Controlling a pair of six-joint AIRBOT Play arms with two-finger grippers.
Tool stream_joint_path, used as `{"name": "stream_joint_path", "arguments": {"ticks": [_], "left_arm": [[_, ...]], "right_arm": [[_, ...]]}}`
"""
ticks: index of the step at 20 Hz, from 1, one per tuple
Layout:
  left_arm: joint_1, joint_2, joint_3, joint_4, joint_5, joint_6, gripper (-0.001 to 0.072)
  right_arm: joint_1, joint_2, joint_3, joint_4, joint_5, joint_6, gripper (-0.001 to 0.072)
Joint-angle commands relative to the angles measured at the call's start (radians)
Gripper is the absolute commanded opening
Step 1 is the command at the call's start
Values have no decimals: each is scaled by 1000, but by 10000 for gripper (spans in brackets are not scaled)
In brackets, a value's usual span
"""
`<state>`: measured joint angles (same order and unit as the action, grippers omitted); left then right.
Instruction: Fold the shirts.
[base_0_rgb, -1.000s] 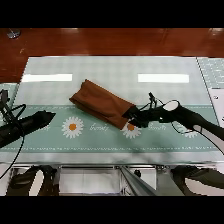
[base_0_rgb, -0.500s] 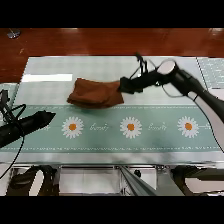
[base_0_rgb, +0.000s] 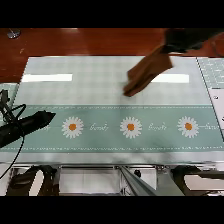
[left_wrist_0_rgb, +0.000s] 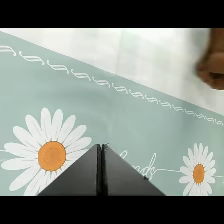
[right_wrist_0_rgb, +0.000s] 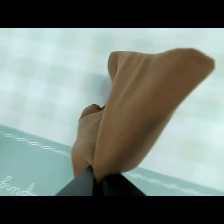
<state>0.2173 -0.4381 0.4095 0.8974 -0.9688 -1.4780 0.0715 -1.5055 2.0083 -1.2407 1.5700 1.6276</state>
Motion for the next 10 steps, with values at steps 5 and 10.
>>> {"name": "stream_joint_path", "arguments": {"ticks": [5, 10], "left_arm": [[0, 0, 0, 0, 0, 3, 24], [0, 0, 0, 0, 0, 3, 23]], "right_arm": [[-436, 132, 23, -95, 286, 43, 20], [-693, 332, -285, -216, 286, 50, 20]]}}
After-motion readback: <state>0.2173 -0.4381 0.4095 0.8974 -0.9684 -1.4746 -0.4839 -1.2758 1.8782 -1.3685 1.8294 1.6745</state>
